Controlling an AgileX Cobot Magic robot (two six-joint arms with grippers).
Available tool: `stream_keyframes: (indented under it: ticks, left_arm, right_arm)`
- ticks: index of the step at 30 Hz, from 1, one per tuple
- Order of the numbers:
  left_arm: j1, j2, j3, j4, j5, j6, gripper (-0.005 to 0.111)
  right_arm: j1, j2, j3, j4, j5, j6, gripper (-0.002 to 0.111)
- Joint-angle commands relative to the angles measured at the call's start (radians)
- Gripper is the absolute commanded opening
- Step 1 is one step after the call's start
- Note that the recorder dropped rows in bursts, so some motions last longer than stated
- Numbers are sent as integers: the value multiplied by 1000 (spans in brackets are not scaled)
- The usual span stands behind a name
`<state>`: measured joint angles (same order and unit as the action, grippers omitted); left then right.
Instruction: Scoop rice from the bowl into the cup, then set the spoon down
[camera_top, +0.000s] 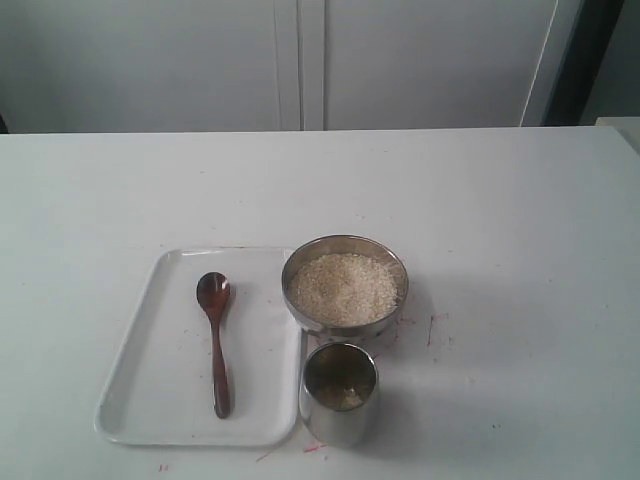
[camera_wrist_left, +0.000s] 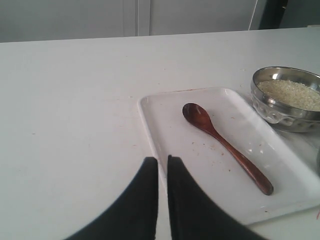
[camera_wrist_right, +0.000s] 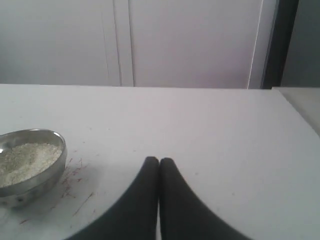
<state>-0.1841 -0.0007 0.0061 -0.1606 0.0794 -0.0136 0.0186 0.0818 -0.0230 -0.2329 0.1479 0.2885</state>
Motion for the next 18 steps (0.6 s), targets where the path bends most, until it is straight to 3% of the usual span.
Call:
stream_keyframes:
  ticks: [1,8,14,18]
  left_arm:
    - [-3,1,-6,-10,-3,-5,14]
    - [-3,1,-6,-10,-3,-5,14]
    - [-3,1,-6,-10,-3,-5,14]
    - [-3,1,-6,-10,-3,-5,14]
  right_arm:
    - [-7,-4,23,68,69,-9,0]
    - [-7,-4,23,57,4,-24,0]
    - [-7,-4,23,38,149,-23,0]
    - [-7,-4,23,38,149,-21,0]
